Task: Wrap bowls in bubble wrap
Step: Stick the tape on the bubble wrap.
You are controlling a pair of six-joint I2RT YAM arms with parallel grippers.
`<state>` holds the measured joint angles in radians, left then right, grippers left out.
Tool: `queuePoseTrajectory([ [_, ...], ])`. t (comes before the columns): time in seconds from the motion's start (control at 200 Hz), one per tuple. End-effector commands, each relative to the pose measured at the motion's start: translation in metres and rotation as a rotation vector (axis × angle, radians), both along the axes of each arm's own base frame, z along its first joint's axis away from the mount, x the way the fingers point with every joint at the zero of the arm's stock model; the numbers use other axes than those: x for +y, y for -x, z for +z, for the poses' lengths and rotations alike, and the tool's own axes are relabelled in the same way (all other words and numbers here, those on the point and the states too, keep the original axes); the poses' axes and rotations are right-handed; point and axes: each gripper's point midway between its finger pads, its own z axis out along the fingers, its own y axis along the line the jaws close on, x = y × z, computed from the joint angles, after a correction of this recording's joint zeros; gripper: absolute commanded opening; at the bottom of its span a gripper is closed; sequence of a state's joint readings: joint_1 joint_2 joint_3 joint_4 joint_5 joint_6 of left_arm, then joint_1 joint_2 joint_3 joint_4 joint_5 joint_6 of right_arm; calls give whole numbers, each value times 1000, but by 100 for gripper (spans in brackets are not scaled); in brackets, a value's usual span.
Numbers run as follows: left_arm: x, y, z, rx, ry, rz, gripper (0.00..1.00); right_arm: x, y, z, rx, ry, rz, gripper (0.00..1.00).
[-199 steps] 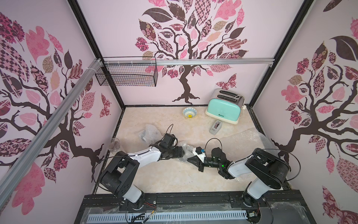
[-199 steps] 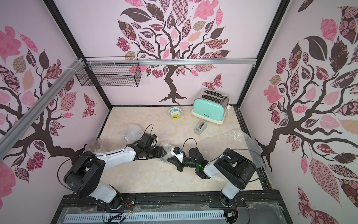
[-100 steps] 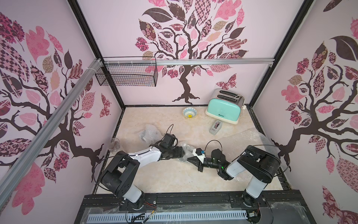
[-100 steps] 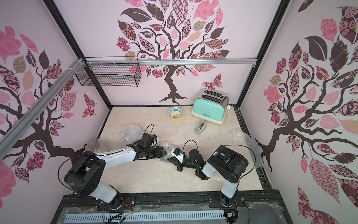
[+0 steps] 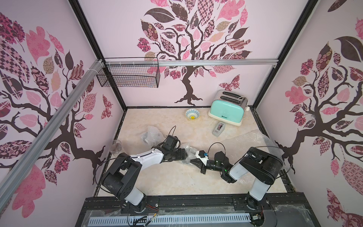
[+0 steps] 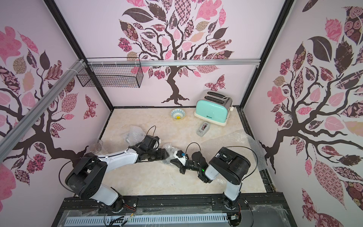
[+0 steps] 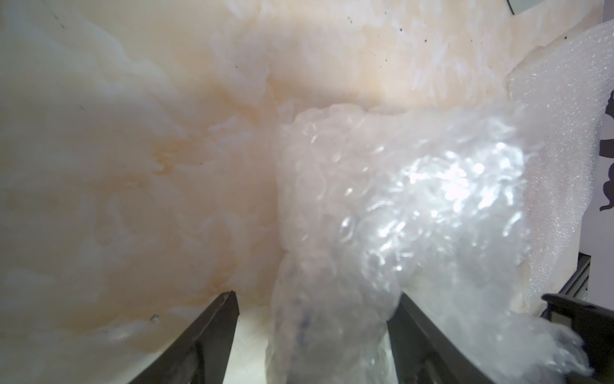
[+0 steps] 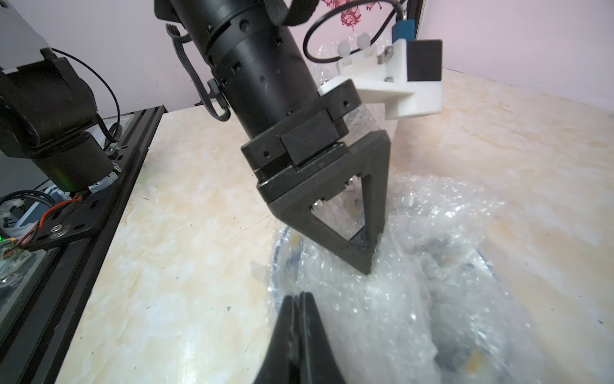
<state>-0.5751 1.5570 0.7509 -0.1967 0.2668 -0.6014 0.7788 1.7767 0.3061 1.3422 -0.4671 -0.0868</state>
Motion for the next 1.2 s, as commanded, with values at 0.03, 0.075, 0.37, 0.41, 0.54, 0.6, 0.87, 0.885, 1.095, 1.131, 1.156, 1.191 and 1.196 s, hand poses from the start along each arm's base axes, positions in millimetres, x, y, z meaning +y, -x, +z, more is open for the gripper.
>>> queuePoseTrajectory([
  [0.03, -1, 6, -8, 26, -23, -24, 76, -2, 2, -7, -19, 4, -4, 2],
  [0.075, -1, 6, -8, 26, -22, -25, 76, -2, 1, -8, -23, -1, -14, 2],
  [0.37, -1, 6, -9, 27, -25, -26, 76, -2, -3, -12, -33, 12, -41, 1],
  [0.41, -1, 6, -9, 26, -24, -26, 76, -2, -3, -12, -35, 11, -41, 1],
  [0.54, -1, 6, -8, 27, -25, -27, 76, -2, -2, -12, -39, 9, -42, 2],
  [0.6, -1, 6, -7, 24, -25, -25, 76, -3, -2, -11, -38, 9, -43, 4],
  [0.87, 0, 7, -8, 26, -26, -25, 76, -4, -2, -2, -30, -14, -51, 16],
  [0.885, -1, 6, -7, 23, -24, -26, 76, -3, -2, -1, -30, -14, -50, 16],
  [1.095, 0, 6, -7, 23, -27, -26, 76, -2, -1, 8, -37, -31, -43, 24],
  [1.131, 0, 6, -7, 22, -26, -25, 76, -2, -1, 9, -38, -33, -43, 27],
  [1.156, 0, 6, -8, 23, -27, -26, 76, -2, -1, 10, -37, -34, -42, 29],
  [1.191, 0, 6, -7, 23, -27, -27, 76, -1, -1, 10, -34, -34, -40, 32],
  [1.196, 0, 6, -7, 22, -27, -26, 76, -1, -1, 10, -34, -33, -40, 32],
])
